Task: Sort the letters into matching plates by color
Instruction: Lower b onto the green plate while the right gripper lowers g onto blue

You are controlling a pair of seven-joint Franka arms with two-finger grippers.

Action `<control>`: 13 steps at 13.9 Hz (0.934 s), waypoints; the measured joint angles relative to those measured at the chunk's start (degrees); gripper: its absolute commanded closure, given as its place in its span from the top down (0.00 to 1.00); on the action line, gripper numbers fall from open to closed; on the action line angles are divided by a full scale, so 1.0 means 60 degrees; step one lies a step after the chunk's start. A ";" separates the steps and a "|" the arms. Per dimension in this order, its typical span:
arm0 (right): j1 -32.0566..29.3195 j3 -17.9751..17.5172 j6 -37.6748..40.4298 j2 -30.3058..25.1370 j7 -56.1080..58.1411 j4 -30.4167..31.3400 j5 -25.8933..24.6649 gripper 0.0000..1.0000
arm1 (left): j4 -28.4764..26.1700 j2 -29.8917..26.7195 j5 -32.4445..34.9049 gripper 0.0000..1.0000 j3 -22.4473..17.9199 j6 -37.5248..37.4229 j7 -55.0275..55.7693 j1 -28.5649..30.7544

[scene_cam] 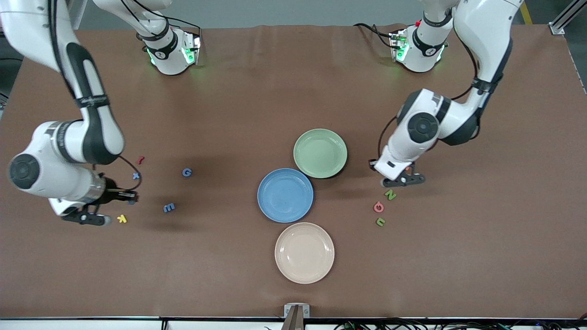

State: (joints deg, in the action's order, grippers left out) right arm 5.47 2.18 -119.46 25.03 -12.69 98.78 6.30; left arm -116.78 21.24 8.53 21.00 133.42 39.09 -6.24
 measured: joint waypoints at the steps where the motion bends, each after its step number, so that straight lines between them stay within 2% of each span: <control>1: 0.0559 -0.0027 0.0013 -0.0089 -0.0913 -0.0001 0.0258 0.00 | 0.0025 0.0026 0.0001 0.27 0.0181 -0.0004 0.0507 -0.0179; 6: 0.3328 -0.0061 -0.0563 0.0035 -0.5325 -0.0451 0.0484 0.00 | 0.0441 0.0630 0.0002 0.27 0.0283 -0.0006 0.2736 -0.1782; 10: 0.4463 -0.0039 -0.1583 0.1327 -0.7300 -0.1268 0.0481 0.00 | 0.0797 0.1077 0.0003 0.30 0.0282 0.0014 0.3452 -0.2387; 12: 0.4799 -0.0016 -0.1732 0.2240 -0.8108 -0.2130 0.0426 0.00 | 0.0867 0.1220 0.0003 0.37 0.0280 0.0118 0.3738 -0.2511; 13: 0.4913 -0.0002 -0.1736 0.2648 -0.8369 -0.2571 0.0352 0.00 | 0.0886 0.1283 0.0003 0.49 0.0280 0.0221 0.3867 -0.2540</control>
State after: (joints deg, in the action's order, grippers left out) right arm 34.95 2.17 -129.87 40.91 -62.91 83.35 8.41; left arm -111.46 28.94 8.55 22.68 134.75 62.29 -21.48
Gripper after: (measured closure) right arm 0.731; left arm 0.674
